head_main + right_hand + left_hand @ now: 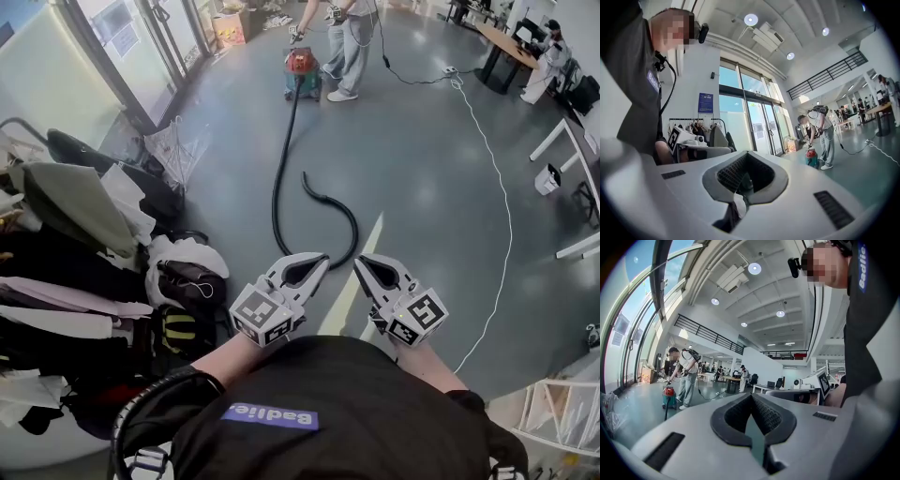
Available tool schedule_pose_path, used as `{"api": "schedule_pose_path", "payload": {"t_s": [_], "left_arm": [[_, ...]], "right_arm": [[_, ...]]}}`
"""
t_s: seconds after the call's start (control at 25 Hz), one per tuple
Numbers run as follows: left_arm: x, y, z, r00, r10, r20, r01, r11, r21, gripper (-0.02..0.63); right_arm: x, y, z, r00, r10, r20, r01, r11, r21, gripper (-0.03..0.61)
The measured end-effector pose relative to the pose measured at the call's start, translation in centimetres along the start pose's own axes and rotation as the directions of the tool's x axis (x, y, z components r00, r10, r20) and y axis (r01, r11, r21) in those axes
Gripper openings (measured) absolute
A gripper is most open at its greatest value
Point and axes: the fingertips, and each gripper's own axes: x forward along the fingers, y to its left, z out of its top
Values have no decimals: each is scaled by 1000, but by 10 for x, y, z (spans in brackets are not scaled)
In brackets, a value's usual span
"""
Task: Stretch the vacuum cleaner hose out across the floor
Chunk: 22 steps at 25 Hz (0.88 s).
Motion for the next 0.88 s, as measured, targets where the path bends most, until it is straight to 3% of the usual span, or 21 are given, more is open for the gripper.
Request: {"api": "schedule_pose_path", "payload": {"t_s": [0.32,0.52,0.68,0.88], "left_arm": [[40,-1,7,999,44,8,-44,999,8,8],[60,23,5,999,48,4,-48,999,6,8],[72,79,5,998,50,27,-49,999,-15,8],[77,189,10,998,45,45,-43,998,-54,8]], "right_arm": [[-24,-46,1,1000,5,-1,-5,1000,14,3],[-12,-75,-1,1000,-4,-16,4,1000,12,3],[34,-99,-7,999,-10,-45,10,1000,5,3],[125,-134,-10,994,-44,-95,44,999,-1,3]]}}
